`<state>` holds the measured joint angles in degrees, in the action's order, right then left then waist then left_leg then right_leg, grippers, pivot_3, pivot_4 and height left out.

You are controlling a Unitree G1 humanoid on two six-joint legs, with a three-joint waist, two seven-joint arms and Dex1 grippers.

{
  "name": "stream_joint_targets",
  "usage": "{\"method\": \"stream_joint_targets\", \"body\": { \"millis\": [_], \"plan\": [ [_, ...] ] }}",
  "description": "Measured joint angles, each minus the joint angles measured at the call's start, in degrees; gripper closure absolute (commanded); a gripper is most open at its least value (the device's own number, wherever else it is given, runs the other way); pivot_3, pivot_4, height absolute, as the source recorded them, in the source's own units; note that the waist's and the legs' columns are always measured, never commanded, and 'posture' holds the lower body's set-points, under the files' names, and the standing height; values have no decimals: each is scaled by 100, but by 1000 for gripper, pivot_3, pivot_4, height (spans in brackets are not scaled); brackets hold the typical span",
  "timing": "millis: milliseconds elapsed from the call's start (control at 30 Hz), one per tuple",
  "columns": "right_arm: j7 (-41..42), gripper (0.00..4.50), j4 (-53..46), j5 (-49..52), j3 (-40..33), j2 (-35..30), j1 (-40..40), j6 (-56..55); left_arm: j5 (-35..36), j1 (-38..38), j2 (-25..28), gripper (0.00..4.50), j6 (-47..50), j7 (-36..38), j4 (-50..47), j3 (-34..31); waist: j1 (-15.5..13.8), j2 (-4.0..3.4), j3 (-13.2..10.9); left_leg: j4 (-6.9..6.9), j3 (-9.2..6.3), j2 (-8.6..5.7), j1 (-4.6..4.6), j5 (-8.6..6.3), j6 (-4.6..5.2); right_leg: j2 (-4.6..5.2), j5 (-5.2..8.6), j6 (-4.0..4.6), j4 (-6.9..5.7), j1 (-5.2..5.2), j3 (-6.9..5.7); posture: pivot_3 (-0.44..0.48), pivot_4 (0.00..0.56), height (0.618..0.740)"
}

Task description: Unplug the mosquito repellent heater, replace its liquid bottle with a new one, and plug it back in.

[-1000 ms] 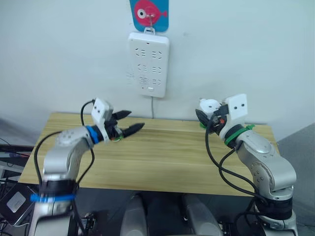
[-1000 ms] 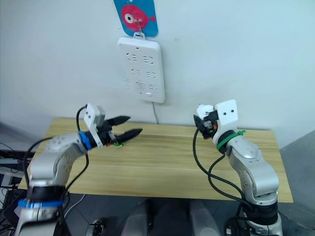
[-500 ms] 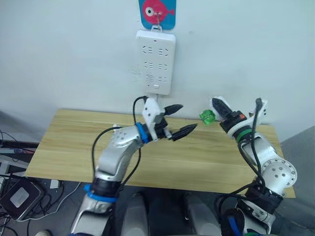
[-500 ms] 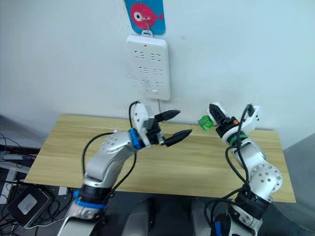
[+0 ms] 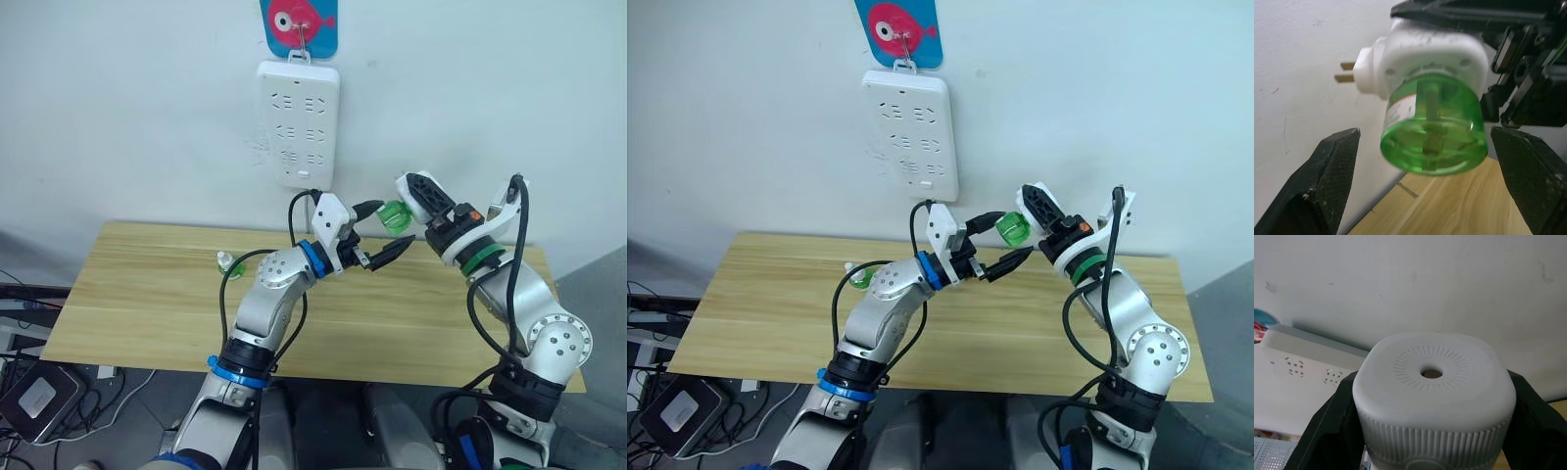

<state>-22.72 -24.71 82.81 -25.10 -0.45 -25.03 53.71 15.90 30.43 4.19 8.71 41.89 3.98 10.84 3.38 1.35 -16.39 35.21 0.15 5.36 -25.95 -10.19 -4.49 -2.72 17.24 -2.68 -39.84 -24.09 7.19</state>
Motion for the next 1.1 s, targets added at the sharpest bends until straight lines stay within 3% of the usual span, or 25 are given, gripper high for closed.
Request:
{"method": "stream_joint_targets", "body": {
  "millis": [567,667,833,1000,1100],
  "plan": [
    [-125,1443,6,513,758,-786,387,-994,105,78,-156,32,-49,-16,-1,-112,-4,0,0,0,0,0,0,0,-1,0,1,-1,0,0,0,-76,306,740],
    [-122,1443,7,606,848,-853,396,-1107,115,78,-161,629,-48,-1,-1,-112,-1,0,0,0,0,1,1,1,-1,0,1,-1,0,1,-1,-77,304,740],
    [-122,1443,21,643,952,-942,398,-1290,181,77,-168,2124,-32,57,-6,-65,-3,1,0,0,1,0,1,1,-1,0,1,-1,1,1,0,-81,302,740],
    [-122,1443,24,753,1013,-1049,446,-1389,180,77,-168,2207,-34,56,-7,-34,-3,1,0,0,0,1,1,1,-1,0,1,-1,0,1,0,-81,302,740],
    [-68,449,20,907,1085,-1193,519,-1411,176,77,-149,2207,-34,78,-5,-24,-4,1,0,0,0,0,1,1,-1,0,1,-1,0,2,0,-85,295,740]
  ]
}}
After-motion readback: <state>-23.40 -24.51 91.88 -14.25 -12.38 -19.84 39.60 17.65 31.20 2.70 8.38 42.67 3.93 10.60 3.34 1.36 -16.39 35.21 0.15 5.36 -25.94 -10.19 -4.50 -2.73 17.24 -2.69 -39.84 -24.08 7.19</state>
